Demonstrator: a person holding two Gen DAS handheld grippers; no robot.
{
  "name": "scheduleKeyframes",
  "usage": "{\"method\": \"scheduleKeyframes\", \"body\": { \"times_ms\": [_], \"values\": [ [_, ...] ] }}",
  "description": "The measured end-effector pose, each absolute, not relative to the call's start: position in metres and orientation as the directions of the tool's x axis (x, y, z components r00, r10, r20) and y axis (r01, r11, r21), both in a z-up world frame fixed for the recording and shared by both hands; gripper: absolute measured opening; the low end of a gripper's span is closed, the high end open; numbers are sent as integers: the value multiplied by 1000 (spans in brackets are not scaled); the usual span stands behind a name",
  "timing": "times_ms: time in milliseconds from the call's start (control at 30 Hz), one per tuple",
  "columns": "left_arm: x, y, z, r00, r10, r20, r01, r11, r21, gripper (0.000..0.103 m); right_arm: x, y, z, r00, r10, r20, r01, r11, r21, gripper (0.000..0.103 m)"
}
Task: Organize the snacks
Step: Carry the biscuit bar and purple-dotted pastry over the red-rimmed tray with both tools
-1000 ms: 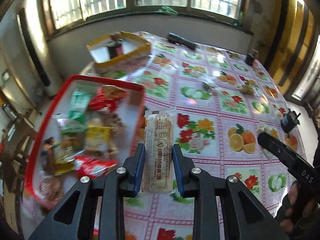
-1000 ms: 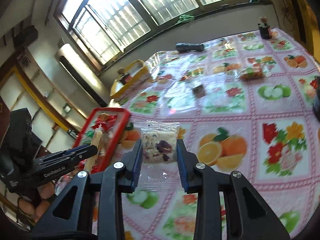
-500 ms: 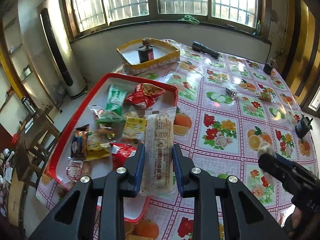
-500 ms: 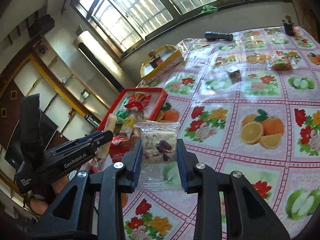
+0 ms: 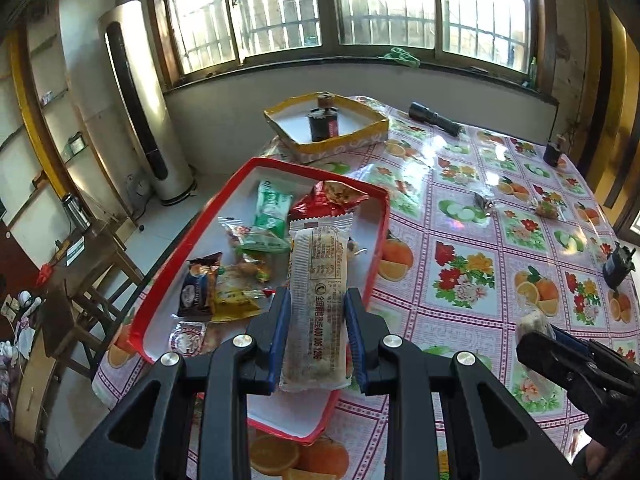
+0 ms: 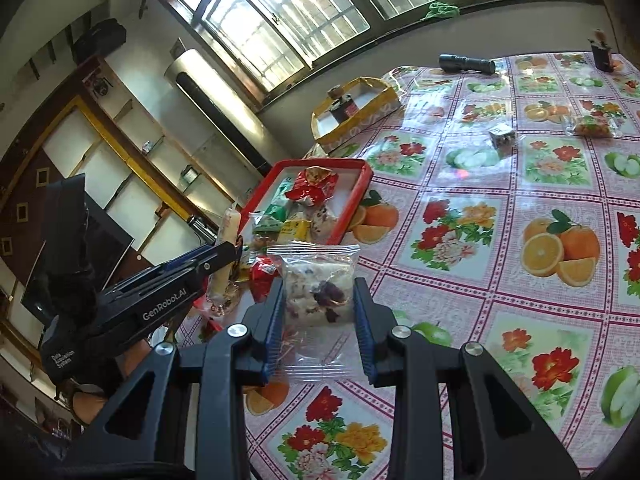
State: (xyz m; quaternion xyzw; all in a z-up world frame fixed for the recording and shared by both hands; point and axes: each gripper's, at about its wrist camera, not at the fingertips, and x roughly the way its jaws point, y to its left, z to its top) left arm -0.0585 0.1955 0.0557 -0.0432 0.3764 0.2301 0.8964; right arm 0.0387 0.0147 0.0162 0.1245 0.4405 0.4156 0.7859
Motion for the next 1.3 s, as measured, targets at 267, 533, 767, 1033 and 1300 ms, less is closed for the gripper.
{"method": "scheduleKeyframes", "body": {
  "times_ms": [267,533,767,1033,1300],
  "values": [
    [-62,216,51,597,394,-699,-481,873,80,27,37,29,13,231,765,-601,-559,610,562,34],
    [-59,232,39,575,391,-719,-503,862,66,27,39,45,5,195,763,-616,-563,601,567,34],
    [-59,246,33,561,388,-731,-519,853,54,27,40,56,-2,170,758,-630,-563,599,569,34],
    [-58,258,29,551,393,-736,-534,844,51,27,43,71,-3,145,762,-631,-579,583,570,34],
    [-59,273,25,532,408,-742,-560,827,54,27,52,92,-2,132,756,-641,-605,573,552,34]
  ]
}}
